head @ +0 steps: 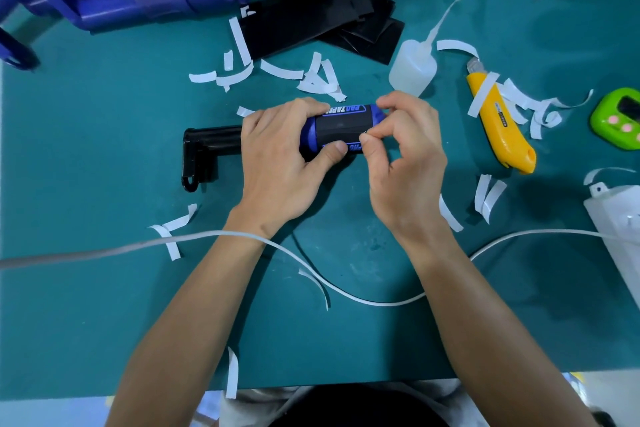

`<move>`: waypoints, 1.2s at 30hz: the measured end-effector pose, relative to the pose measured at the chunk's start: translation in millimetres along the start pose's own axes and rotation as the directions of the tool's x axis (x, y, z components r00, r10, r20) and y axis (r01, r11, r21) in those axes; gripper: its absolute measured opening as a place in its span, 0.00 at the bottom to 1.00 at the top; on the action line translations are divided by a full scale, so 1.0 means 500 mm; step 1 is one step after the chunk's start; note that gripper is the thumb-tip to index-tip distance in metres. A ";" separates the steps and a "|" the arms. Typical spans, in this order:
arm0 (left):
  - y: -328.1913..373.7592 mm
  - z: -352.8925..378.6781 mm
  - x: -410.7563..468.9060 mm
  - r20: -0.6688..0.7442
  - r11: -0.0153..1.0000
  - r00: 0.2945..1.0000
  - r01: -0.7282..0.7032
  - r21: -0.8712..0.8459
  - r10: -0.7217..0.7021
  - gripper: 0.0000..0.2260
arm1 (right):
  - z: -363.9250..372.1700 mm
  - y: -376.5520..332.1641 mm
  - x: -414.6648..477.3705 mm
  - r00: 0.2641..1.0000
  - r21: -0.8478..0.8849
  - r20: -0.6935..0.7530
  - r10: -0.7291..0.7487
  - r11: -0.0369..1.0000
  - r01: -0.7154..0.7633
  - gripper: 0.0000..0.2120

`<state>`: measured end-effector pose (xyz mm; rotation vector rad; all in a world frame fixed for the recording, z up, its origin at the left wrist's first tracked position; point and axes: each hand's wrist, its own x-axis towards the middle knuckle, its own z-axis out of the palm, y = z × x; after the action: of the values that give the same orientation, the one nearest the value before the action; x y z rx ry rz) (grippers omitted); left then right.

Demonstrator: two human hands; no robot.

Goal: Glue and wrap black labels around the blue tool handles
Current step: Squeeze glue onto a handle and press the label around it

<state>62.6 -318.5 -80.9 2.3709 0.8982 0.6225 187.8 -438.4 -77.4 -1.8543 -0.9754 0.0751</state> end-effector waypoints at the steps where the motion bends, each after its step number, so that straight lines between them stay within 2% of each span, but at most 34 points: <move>1: 0.000 0.000 0.001 -0.001 1.000 1.000 0.001 -0.001 -0.001 0.19 | 0.000 0.000 0.001 1.000 -0.004 -0.003 -0.002 1.000 0.002 0.06; 12: 0.008 -0.001 0.002 -0.002 1.000 1.000 0.021 -0.004 -0.021 0.19 | -0.002 -0.006 0.003 0.999 -0.011 -0.038 0.034 0.999 -0.035 0.05; 19: 0.011 -0.001 0.002 -0.011 1.000 1.000 0.026 -0.001 -0.026 0.18 | -0.008 -0.013 0.007 0.980 0.136 -0.052 0.193 0.973 -0.184 0.10; 26: 0.022 0.006 0.003 -0.058 0.998 0.997 0.059 -0.002 -0.059 0.17 | -0.005 -0.019 0.009 0.930 0.259 0.065 0.361 0.894 -0.365 0.11; 36: 0.031 0.006 0.006 -0.068 0.995 0.993 0.095 -0.015 -0.096 0.15 | -0.008 -0.019 0.014 0.920 0.325 0.100 0.379 0.862 -0.390 0.10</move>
<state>73.4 -327.4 -72.8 2.2936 1.0287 0.6724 188.9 -435.1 -65.1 -1.7001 -0.5540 0.4890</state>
